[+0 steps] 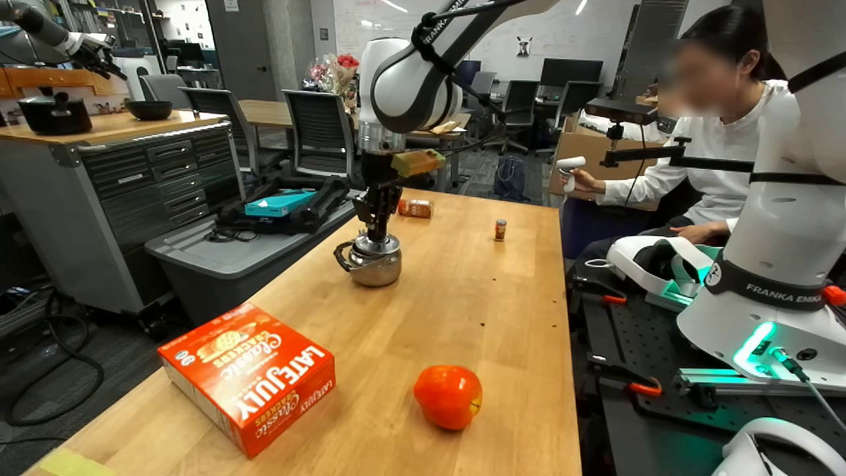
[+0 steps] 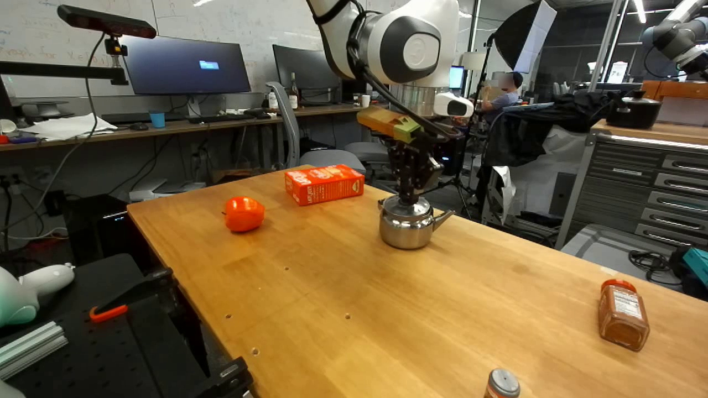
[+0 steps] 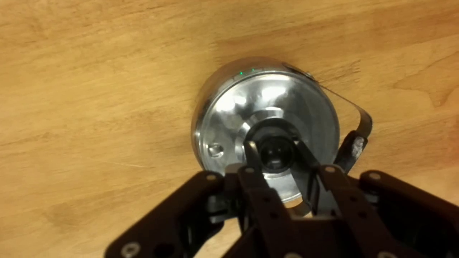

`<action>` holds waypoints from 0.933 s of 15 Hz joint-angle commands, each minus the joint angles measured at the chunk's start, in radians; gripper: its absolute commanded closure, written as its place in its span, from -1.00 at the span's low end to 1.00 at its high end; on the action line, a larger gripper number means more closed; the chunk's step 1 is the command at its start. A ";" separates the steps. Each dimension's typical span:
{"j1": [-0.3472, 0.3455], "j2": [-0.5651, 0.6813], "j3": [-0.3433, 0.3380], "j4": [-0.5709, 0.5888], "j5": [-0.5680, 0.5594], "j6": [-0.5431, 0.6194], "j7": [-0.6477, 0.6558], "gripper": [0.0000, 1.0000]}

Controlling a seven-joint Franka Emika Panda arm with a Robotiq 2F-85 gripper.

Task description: Pick the lid on the table and put it on the kettle

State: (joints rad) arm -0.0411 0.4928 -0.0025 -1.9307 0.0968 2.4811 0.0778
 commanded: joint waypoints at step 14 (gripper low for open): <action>-0.011 0.021 0.012 0.062 0.018 -0.049 -0.018 0.83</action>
State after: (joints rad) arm -0.0447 0.4955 0.0122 -1.8959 0.0980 2.4606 0.0769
